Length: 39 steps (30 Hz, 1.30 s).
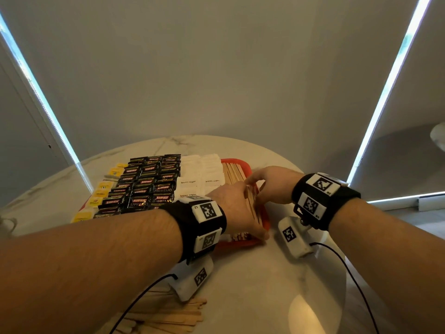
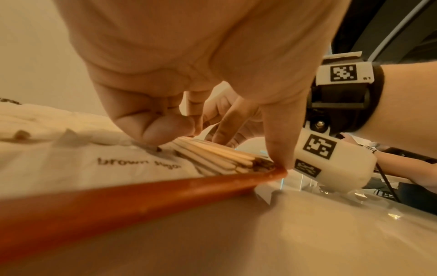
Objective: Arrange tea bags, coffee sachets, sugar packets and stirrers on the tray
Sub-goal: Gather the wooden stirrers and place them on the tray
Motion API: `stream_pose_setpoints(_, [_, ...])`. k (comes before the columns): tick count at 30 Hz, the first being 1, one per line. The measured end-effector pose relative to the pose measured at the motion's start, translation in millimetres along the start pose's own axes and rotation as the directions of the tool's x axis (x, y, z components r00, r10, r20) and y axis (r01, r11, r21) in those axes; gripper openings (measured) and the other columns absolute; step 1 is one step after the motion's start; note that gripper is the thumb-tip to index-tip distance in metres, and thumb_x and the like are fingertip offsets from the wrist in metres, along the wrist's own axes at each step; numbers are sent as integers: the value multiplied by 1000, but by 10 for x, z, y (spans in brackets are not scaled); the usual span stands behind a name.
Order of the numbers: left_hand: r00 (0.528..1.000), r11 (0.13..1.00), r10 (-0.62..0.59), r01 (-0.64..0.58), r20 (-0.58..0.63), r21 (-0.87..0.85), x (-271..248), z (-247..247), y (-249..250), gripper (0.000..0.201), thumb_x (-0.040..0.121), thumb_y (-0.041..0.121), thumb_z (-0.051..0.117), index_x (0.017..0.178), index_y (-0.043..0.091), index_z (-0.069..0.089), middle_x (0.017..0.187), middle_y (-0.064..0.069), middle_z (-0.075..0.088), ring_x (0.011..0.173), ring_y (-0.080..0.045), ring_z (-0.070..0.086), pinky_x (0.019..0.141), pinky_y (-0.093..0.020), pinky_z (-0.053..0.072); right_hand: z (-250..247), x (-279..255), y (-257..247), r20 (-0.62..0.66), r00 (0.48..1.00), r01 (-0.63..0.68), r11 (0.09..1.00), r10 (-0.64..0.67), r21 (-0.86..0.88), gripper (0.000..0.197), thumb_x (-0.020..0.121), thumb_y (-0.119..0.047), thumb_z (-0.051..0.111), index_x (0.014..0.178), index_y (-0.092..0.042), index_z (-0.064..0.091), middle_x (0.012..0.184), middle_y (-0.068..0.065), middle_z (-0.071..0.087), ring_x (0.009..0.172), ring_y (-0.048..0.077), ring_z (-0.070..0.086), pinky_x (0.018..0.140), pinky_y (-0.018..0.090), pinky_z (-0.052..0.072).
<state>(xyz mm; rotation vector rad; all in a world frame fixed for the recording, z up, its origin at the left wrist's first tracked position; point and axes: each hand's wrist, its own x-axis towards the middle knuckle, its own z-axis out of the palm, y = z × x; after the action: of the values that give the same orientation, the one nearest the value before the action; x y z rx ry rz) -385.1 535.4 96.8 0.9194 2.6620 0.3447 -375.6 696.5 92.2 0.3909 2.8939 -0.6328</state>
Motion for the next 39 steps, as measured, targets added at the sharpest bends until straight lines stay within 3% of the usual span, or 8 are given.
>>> stream_pose_setpoints(7, [1000, 997, -26, 25, -11, -67, 46, 17, -86, 86, 69, 71, 82, 138, 29, 53, 123, 4, 62, 104, -15, 58, 75, -29, 48, -14, 9, 83, -32, 999, 19, 996, -17, 82, 61, 81, -26, 82, 137, -38, 58, 131, -13, 59, 118, 12, 55, 92, 30, 44])
stream_pose_setpoints(11, [997, 992, -46, 38, -69, -121, 85, -25, -159, 66, 84, 61, 74, 138, 28, 56, 119, 4, 64, 103, -15, 62, 84, -31, 55, -1, 27, 112, -40, 999, 36, 991, -31, 131, 52, 81, -20, 83, 127, -34, 64, 123, -12, 62, 111, 11, 58, 88, 27, 47])
stream_pose_setpoints(18, [997, 993, -59, 54, -46, -102, 129, -34, -212, 62, 81, 51, 81, 135, 31, 57, 106, 9, 58, 100, -13, 62, 81, -30, 56, -46, 116, 54, -38, 999, 15, 991, -10, 135, 41, 80, -21, 85, 115, -31, 66, 108, -8, 67, 96, 9, 64, 75, 22, 52])
stream_pose_setpoints(25, [990, 972, -42, 10, -133, -235, -74, -299, -371, 29, 88, 46, 76, 112, 30, 70, 99, 7, 72, 87, -11, 70, 83, -37, 62, -123, 61, -259, -59, 998, 26, 981, -15, 190, 29, 78, -29, 85, 102, -33, 68, 101, -5, 71, 90, 13, 69, 83, 35, 62])
stream_pose_setpoints(28, [975, 939, -70, -7, -211, -343, -359, -467, -588, 9, 94, 27, 67, 101, 29, 73, 94, 5, 75, 79, -11, 72, 69, -29, 60, -78, -108, -676, 35, 991, 123, 974, -132, 192, 28, 82, -33, 82, 107, -33, 69, 101, -6, 73, 91, 10, 69, 74, 27, 59])
stream_pose_setpoints(30, [963, 922, -96, -10, -253, -387, -604, -532, -803, 16, 94, 16, 63, 94, 28, 74, 88, 5, 75, 73, -10, 72, 63, -27, 57, 0, -286, -994, 141, 969, 176, 966, -204, 187, 29, 84, -36, 80, 111, -32, 68, 101, -6, 74, 91, 9, 69, 69, 24, 58])
stream_pose_setpoints(33, [953, 929, -129, 20, -273, -369, -1030, -587, -1166, 20, 89, 11, 66, 84, 29, 74, 74, 10, 71, 65, -6, 65, 63, -28, 53, 188, -594, -1417, 346, 896, 279, 959, -278, 47, 38, 83, -49, 78, 117, -34, 68, 108, -7, 72, 95, 10, 68, 79, 29, 62])
stream_pose_setpoints(39, [974, 968, -225, 221, -19, -116, -1812, -479, -1813, 31, 78, 31, 82, 104, 39, 66, 101, 12, 65, 88, -6, 63, 74, -24, 55, 748, -1003, -1876, 529, 817, 444, 837, -231, -320, 93, 59, -83, 74, 137, -37, 49, 123, -9, 58, 107, 14, 56, 95, 38, 54])
